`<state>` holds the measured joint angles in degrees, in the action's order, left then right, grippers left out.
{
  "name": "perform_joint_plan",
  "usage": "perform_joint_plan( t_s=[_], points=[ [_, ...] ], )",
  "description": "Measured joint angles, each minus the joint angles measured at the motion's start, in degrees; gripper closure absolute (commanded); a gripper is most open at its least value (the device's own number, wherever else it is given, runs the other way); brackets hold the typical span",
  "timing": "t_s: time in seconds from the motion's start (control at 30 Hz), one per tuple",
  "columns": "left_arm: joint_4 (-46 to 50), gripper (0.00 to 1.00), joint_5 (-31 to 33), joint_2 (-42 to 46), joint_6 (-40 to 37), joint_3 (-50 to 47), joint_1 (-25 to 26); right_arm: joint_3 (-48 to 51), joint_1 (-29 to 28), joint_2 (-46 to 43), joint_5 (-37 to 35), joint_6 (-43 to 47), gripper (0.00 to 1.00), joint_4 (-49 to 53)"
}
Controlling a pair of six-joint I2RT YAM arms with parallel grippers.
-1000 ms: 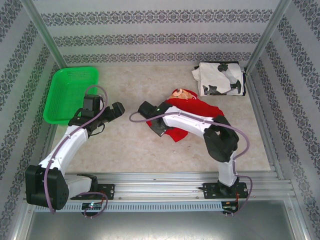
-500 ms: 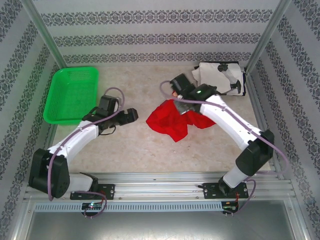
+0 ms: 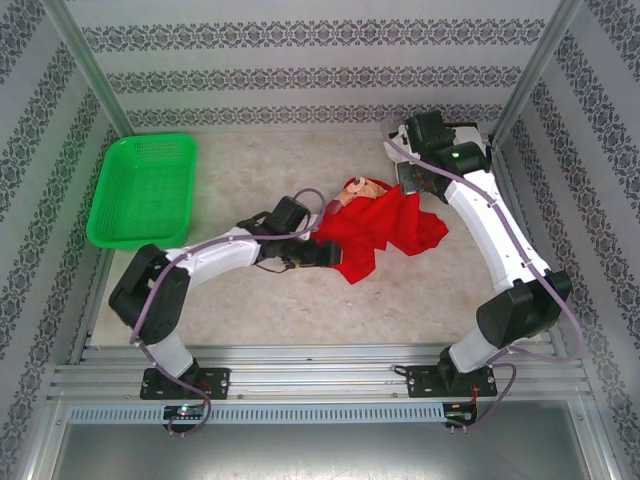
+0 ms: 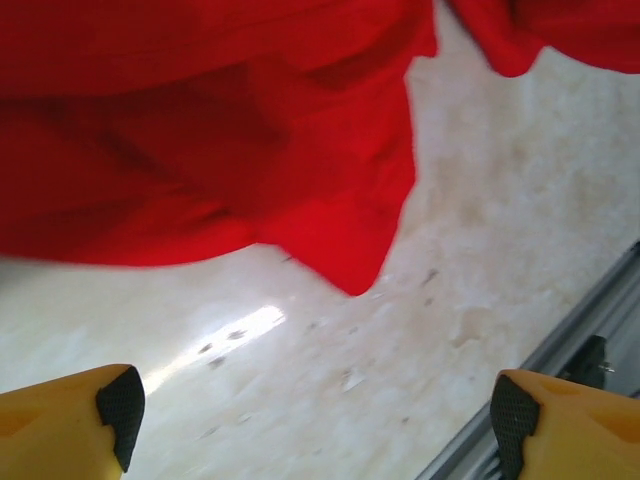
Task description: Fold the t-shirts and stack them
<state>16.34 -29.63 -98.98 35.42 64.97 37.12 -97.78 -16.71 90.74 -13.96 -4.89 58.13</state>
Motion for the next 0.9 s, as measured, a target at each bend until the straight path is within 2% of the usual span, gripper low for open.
perform_joint_plan(
  t_s=[0.1,0.2,0.3,0.4,0.9],
  points=[
    [0.5,0.21,-0.7,-4.9,0.8,5.0,2.4,0.0,0.3,0.0,0.8,0.0,1.00,0.1],
    [0.9,0.22,-0.3,-8.7,1.9,7.8,3.8,0.0,0.2,0.1,1.7,0.0,1.00,0.2],
    [2.2,0.24,0.2,-12.2,2.8,10.9,4.5,0.0,0.2,0.1,2.3,0.0,1.00,0.2],
    [4.7,0.31,1.1,-15.8,3.1,15.7,4.9,0.0,0.2,0.1,2.7,0.0,1.00,0.2],
    [16.3,0.33,9.4,-19.7,3.4,21.4,6.6,0.8,1.3,0.0,4.2,0.3,1.00,0.1]
  ],
)
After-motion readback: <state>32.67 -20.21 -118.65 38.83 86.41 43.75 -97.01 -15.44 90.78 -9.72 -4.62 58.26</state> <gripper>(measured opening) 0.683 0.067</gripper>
